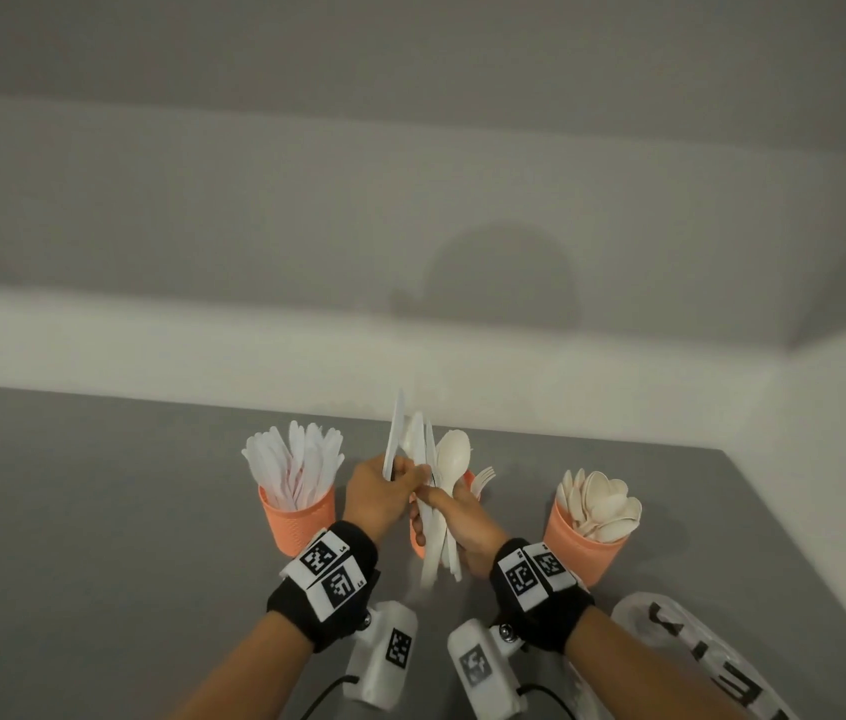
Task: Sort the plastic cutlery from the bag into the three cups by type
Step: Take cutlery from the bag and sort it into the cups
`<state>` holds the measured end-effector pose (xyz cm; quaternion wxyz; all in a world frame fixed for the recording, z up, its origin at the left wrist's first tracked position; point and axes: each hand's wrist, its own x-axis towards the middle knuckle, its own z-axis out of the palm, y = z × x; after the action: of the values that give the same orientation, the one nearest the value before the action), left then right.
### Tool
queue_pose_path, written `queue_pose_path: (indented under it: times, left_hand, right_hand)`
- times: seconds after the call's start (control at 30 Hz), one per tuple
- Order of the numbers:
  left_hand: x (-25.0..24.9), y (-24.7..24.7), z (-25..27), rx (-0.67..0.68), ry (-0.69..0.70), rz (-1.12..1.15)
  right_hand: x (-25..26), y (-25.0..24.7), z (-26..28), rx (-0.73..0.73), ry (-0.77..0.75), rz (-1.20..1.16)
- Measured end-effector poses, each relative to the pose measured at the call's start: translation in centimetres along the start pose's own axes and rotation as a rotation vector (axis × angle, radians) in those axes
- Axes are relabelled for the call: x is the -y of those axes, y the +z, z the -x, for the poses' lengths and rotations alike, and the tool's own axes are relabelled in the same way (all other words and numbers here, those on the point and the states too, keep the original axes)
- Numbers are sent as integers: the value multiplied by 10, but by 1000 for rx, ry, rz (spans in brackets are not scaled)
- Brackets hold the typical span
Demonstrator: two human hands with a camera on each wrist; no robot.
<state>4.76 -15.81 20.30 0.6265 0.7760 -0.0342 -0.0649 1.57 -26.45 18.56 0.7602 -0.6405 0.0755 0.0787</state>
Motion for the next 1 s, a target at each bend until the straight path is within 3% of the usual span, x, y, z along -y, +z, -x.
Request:
queue_pose_path:
  times: [0.2,0.33,0.53,0.7,0.8,0.9,1.0]
  left_hand:
    - [8,4,-6,-22,-11,-6]
    - [3,3,-6,-122,31,89]
    - [-8,-10,-16,-242,19,199]
    - [-6,-20,-16,-65,-91,243]
    - [-3,-20,-12,113,-149,236]
    - [-1,-17,-6,327,-150,215]
    - [-7,-16,-4,391,-123,252]
  right_hand:
    - [-3,-3,-3,-25,33,-71]
    - [-1,-5,-1,-20,72,-195]
    - [-4,-7,-1,-52,63,-94]
    - [3,-10,2,16,88,-139]
    - [6,-9,3,52,81,-32]
    - [7,-5,7,167,83,76]
    - [7,-1,11,285,157,154]
